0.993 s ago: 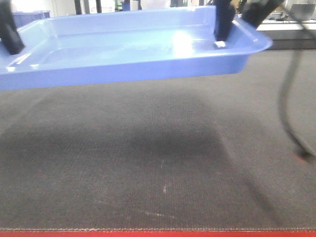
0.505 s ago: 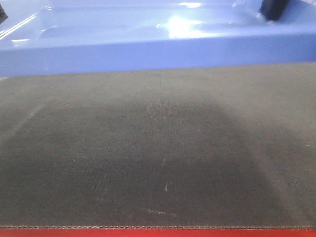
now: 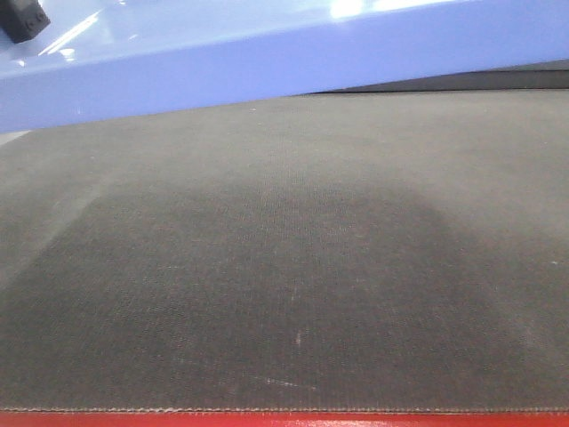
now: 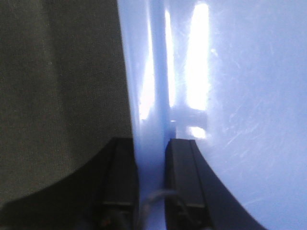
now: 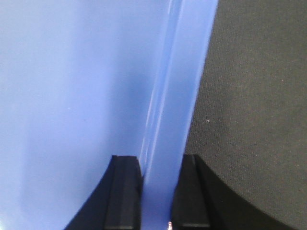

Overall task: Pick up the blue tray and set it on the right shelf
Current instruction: 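Lift the blue tray off the table with both grippers, then hold the tray with both grippers while driving to the shelf rack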

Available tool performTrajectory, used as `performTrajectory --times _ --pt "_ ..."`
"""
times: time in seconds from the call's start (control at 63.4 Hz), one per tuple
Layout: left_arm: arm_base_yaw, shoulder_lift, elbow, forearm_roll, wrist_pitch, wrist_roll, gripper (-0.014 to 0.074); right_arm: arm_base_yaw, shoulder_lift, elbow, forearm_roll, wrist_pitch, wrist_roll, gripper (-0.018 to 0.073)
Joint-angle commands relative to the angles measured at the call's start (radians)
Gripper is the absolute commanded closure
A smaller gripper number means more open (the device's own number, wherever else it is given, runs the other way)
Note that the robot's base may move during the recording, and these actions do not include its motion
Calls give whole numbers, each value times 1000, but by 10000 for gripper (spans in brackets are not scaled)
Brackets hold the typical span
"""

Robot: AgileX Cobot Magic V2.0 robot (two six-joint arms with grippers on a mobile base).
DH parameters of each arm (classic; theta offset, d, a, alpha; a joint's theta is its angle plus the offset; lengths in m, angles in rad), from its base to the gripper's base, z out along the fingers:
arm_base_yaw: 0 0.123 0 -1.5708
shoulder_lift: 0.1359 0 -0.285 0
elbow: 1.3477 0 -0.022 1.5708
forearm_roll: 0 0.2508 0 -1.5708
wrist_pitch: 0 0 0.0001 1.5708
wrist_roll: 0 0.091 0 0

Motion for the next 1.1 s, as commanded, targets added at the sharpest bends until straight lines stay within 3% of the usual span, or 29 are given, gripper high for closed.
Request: performTrajectory --times 0.0,0.221,0.457,1.088 --pt "-5 -31 -47 42 -17 28 638 -2 -31 -29 -66 -42 -30 503" --pt "-5 -31 -83 42 -17 28 638 -2 -31 -28 -66 -41 -30 503" --pt "-5 -31 -83 24 58 28 645 -2 -31 -28 -66 -38 -30 503" --pt "-5 -29 -83 22 58 28 645 -2 -31 -28 -66 -38 -30 503"
